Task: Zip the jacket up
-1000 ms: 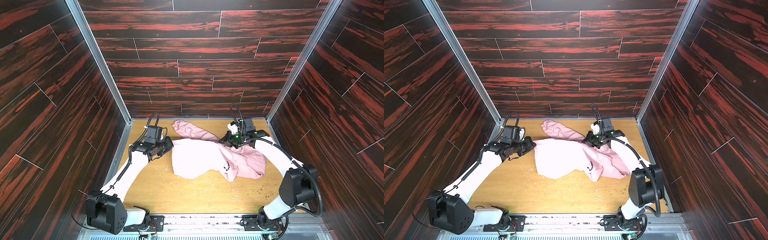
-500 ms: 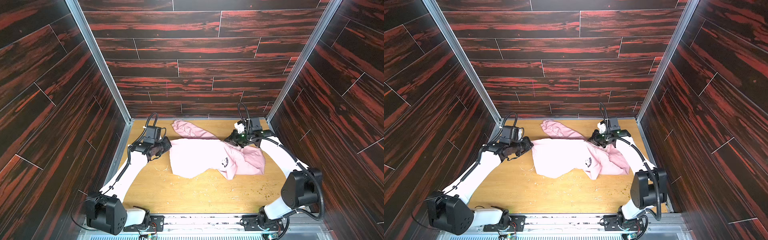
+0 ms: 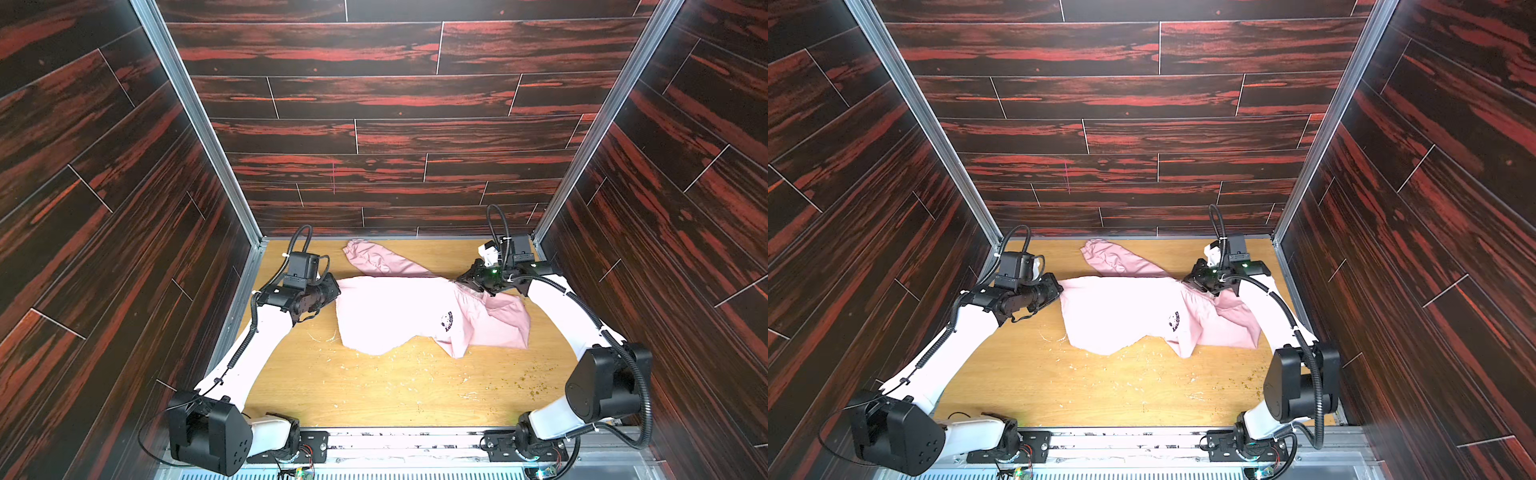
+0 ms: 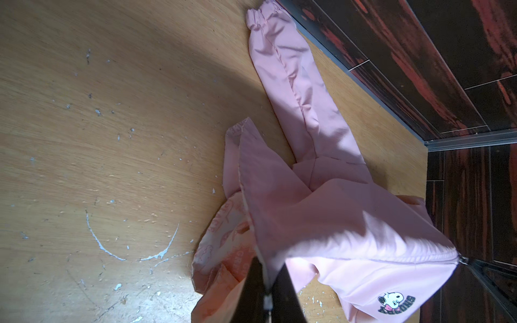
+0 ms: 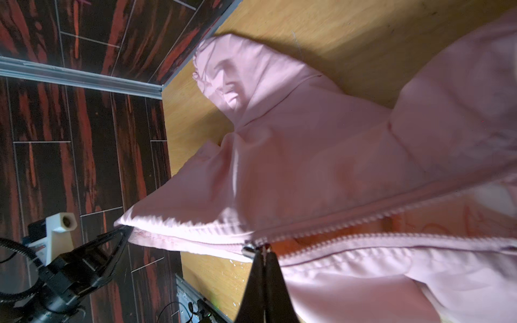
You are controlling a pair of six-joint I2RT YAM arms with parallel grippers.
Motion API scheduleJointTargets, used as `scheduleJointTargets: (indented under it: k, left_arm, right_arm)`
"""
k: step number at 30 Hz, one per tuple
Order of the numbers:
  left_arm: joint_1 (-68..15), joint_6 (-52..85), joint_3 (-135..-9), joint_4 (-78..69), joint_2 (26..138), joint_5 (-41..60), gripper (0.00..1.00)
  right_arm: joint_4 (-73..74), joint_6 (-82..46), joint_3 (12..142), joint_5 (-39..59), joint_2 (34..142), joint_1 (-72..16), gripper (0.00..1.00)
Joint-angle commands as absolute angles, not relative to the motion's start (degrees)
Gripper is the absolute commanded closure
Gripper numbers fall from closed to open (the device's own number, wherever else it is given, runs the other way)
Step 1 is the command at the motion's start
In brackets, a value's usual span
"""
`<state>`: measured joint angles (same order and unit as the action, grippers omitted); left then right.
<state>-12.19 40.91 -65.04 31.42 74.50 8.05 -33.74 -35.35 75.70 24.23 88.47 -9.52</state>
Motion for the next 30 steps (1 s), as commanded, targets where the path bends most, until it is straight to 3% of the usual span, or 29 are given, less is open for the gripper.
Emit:
scheduleJointTargets:
  k: [1,30]
  left_arm:
    - [-10.9,40.0,-65.6,34.5,72.3,4.2,1.00]
    - [-10.1,38.1,-65.5,38.7,69.8,-3.3,1.00]
  right_arm:
    - [-35.0,-34.3,75.1,21.7,85.5,-7.6,1.00]
    - [-42.2,-32.0,75.8,12.0,84.1,-1.0,1.00]
